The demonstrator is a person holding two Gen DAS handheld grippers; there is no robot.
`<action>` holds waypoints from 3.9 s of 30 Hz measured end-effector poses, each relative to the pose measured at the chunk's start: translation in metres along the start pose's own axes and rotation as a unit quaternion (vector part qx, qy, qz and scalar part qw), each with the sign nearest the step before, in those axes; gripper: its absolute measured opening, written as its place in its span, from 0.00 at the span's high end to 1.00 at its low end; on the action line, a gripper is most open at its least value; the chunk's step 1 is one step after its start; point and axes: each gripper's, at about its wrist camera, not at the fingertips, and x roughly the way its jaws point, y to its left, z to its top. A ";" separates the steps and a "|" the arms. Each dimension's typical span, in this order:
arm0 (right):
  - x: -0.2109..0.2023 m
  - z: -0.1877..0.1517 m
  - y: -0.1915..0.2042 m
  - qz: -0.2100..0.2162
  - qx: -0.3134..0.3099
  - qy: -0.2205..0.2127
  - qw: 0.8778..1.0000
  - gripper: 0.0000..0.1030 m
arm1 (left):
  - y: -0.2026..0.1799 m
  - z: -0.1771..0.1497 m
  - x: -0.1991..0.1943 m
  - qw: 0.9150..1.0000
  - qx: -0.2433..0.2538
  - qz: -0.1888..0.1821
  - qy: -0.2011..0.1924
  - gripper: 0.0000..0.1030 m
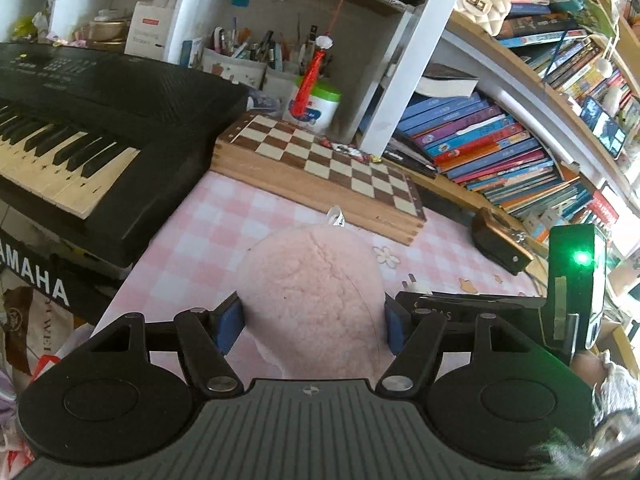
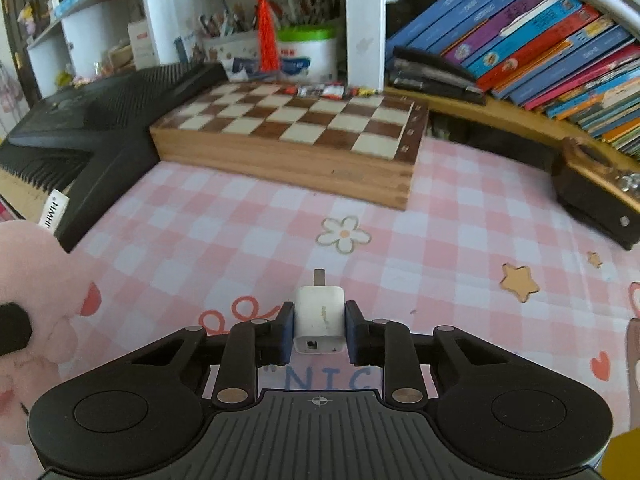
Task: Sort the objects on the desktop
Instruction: 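Carry the pig in the left tool and the charger in the right tool over the yellow box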
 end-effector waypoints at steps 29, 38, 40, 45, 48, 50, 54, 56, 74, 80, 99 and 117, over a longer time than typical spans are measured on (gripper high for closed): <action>-0.173 -0.069 0.022 0.016 0.047 -0.071 0.996 0.76 | -0.012 -0.035 -0.109 0.995 0.027 -0.090 -0.012 0.37; -0.212 -0.111 0.040 0.016 0.061 -0.068 0.996 0.76 | -0.015 -0.064 -0.153 0.991 0.039 -0.124 -0.011 0.37; -0.220 -0.122 0.044 0.016 0.068 -0.067 0.995 0.76 | -0.015 -0.073 -0.163 0.991 0.043 -0.130 -0.007 0.37; -0.243 -0.150 0.055 0.010 0.077 -0.065 0.995 0.76 | -0.012 -0.092 -0.188 0.988 0.053 -0.143 0.003 0.37; -0.257 -0.166 0.059 0.003 0.086 -0.065 0.994 0.76 | -0.011 -0.103 -0.201 0.987 0.059 -0.151 0.010 0.37; -0.266 -0.177 0.062 -0.001 0.092 -0.066 0.994 0.76 | -0.011 -0.110 -0.210 0.985 0.063 -0.159 0.016 0.37; -0.283 -0.198 0.066 -0.014 0.108 -0.064 0.992 0.76 | -0.014 -0.121 -0.222 0.981 0.073 -0.176 0.028 0.37; -0.289 -0.207 0.067 -0.020 0.114 -0.061 0.991 0.76 | -0.016 -0.127 -0.225 0.979 0.080 -0.184 0.036 0.37; -0.332 -0.262 0.044 -0.096 0.192 -0.038 0.976 0.76 | -0.066 -0.160 -0.220 0.946 0.146 -0.271 0.100 0.37; -0.340 -0.272 0.033 -0.110 0.209 -0.039 0.971 0.76 | -0.082 -0.164 -0.213 0.940 0.157 -0.283 0.109 0.37; -0.359 -0.286 -0.039 -0.131 0.246 -0.037 0.960 0.76 | -0.162 -0.179 -0.186 0.921 0.187 -0.313 0.134 0.37; -0.362 -0.287 -0.124 -0.101 0.233 -0.035 0.966 0.76 | -0.243 -0.195 -0.170 0.924 0.202 -0.299 0.127 0.37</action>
